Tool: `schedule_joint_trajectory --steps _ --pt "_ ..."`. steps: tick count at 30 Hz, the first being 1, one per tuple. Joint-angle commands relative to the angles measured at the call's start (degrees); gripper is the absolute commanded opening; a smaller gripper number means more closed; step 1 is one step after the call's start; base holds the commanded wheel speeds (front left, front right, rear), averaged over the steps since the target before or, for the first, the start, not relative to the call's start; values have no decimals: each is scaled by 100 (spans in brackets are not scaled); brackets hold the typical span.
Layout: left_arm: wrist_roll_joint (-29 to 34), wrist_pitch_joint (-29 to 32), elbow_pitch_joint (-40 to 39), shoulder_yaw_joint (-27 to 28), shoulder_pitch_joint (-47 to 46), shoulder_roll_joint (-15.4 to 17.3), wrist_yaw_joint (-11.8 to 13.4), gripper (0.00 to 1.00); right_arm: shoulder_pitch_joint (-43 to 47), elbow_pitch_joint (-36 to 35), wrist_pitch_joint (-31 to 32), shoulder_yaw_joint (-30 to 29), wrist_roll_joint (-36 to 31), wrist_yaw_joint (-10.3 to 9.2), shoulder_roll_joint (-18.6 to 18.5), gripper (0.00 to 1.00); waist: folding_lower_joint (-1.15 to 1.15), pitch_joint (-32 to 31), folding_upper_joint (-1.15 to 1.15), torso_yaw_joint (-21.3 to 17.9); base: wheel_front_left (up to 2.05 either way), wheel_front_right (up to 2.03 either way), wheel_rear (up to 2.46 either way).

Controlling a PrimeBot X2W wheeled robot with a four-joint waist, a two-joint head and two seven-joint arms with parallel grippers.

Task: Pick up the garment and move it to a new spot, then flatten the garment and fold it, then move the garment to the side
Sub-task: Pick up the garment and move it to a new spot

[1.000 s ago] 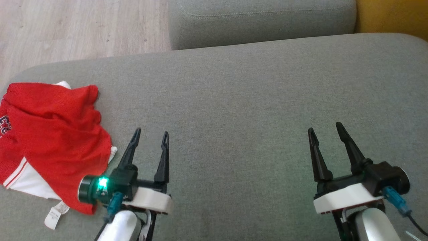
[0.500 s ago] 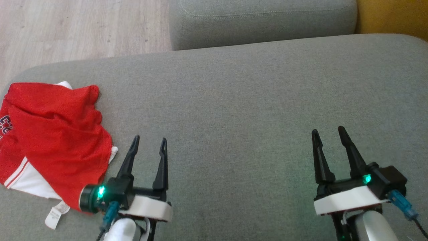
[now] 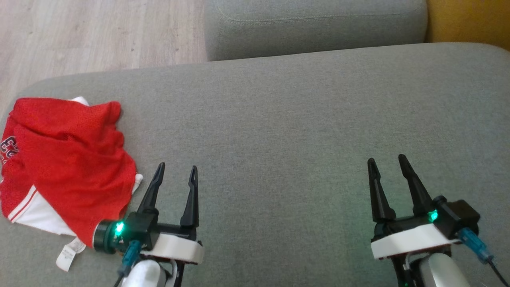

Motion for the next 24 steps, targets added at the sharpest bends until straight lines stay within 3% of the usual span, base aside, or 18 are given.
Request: schedule_joint_trajectory --steps 1,8,24 --pt "45 -71 -180 245 -162 -17 -27 100 -157 -150 -62 148 36 -4 -45 100 0 1 0 43 0 0 0" --pt "69 -71 -152 412 -133 -59 -46 100 -73 -133 -62 259 8 -4 -45 100 0 -58 0 467 0 0 0" --pt "238 -71 87 789 46 -75 -20 100 89 -157 -62 797 48 -4 -45 100 0 -317 0 1980 0 0 0"
